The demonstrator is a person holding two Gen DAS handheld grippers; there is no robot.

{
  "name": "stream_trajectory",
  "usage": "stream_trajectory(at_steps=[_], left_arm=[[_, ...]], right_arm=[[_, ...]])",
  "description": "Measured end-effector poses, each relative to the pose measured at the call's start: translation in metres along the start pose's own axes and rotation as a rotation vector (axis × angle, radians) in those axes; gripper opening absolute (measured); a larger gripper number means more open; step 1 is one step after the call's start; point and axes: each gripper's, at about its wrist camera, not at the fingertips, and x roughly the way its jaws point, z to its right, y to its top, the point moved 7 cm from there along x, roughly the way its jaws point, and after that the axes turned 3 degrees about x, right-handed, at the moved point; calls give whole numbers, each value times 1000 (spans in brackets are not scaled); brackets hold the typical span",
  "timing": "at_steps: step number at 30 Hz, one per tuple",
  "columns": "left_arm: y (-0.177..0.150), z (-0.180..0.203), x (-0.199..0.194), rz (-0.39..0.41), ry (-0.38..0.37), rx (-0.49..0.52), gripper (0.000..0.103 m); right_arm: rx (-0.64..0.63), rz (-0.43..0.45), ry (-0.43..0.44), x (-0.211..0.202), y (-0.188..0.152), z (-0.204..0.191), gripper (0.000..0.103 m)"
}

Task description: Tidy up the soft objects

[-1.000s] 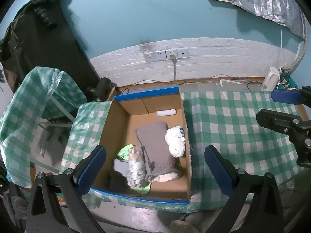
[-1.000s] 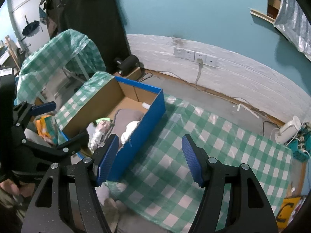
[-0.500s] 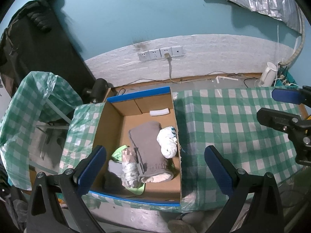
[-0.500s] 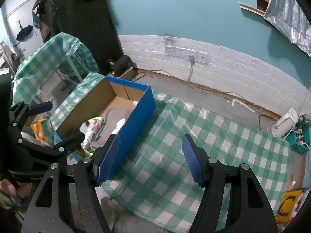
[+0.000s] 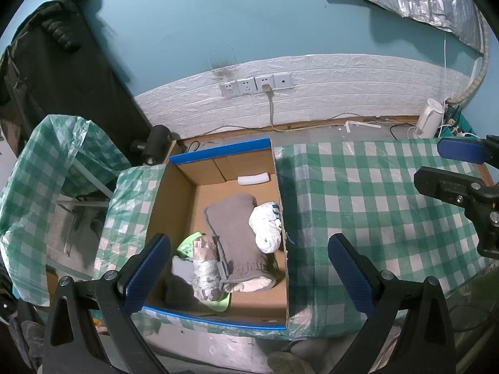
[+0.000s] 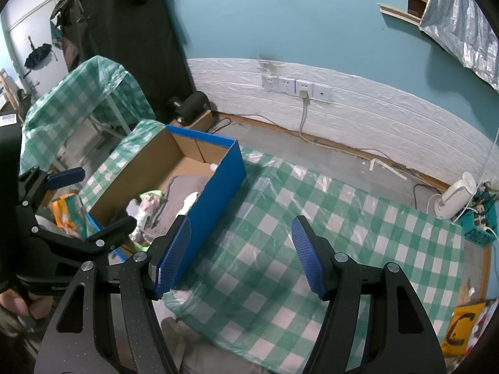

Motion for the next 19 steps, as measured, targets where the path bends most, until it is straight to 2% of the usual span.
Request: stream_trajectory(at_steps=[19], left_arm=[[0,1,-1,1,0,1,102]], right_arm=[[-1,0,0,0,0,1,67]])
